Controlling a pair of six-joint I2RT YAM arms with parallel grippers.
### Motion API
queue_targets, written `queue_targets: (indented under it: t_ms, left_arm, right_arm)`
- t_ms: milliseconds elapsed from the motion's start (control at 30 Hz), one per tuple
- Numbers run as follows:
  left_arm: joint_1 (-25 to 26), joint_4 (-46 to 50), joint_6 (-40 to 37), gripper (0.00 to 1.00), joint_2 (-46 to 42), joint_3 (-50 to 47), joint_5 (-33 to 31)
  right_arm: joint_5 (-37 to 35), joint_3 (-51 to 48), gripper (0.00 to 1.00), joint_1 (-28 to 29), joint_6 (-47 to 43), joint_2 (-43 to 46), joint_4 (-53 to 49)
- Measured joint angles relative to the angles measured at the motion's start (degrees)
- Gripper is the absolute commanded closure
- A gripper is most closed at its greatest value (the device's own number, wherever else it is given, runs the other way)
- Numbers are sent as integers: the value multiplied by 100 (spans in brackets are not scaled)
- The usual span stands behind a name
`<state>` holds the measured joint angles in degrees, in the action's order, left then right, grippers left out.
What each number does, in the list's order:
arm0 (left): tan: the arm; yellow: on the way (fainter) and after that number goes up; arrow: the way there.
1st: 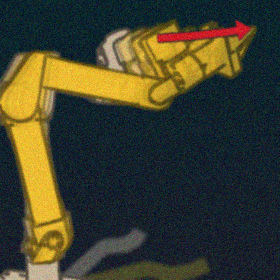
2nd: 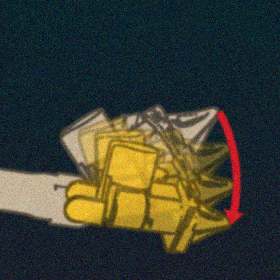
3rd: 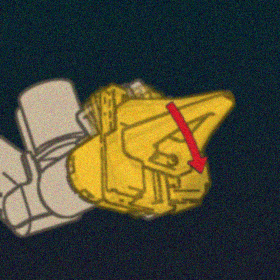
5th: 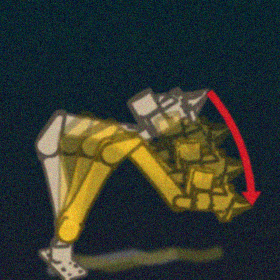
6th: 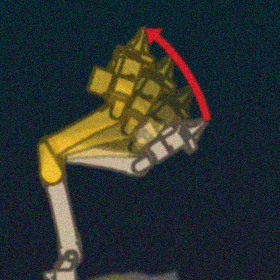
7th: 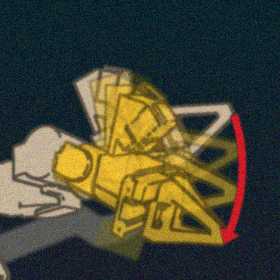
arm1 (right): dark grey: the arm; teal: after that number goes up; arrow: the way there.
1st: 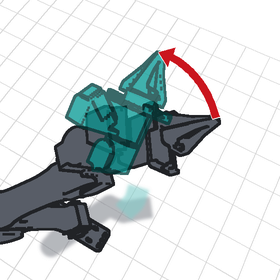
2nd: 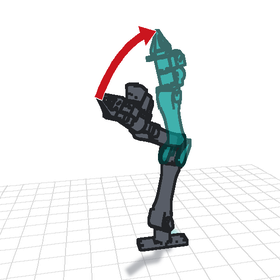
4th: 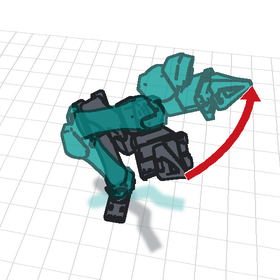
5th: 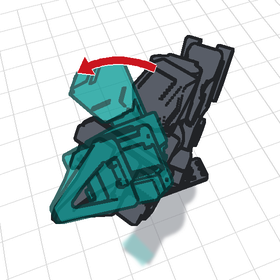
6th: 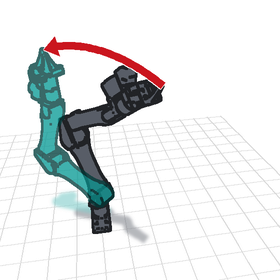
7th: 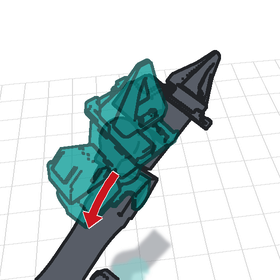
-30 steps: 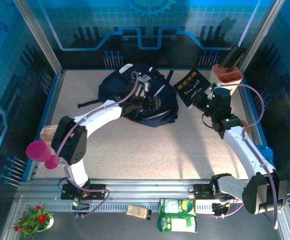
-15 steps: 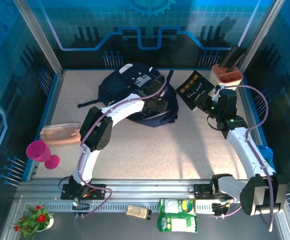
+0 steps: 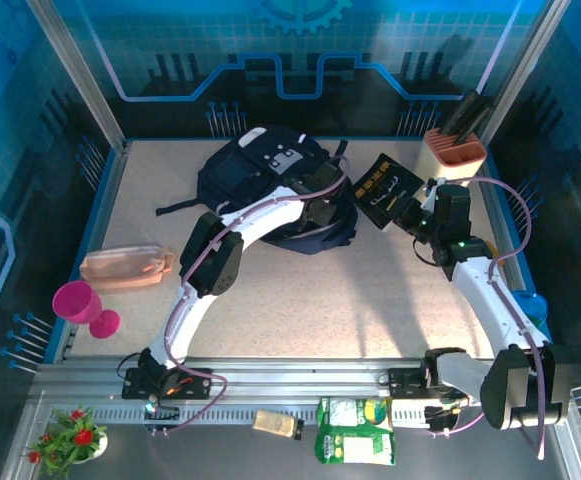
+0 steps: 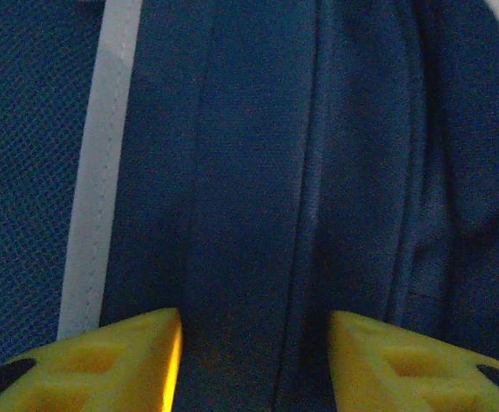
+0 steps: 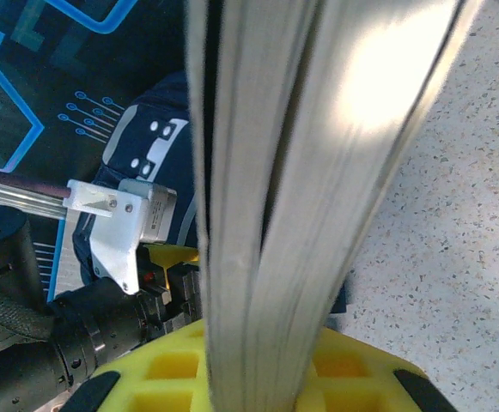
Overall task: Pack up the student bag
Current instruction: Open the student bag at the top-center of the table, then place the book in the student bag.
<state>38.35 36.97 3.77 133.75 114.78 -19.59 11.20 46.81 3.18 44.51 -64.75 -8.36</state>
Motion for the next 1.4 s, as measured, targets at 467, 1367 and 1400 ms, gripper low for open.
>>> queue_targets:
  t_ms: [467,1367,1400]
  left_arm:
    - [42,68,-61,100,-76,66,-291]
    - [-675,-691,170,100,-1897,-914,555]
    - [-693,-691,170,100,-1939,-914,560]
  right_arm:
    - [-66,0,100,-9,46,-13,-55]
    - [774,-24,100,-398,682,120,-35]
    - [866,-70,100,-317,787,35,109]
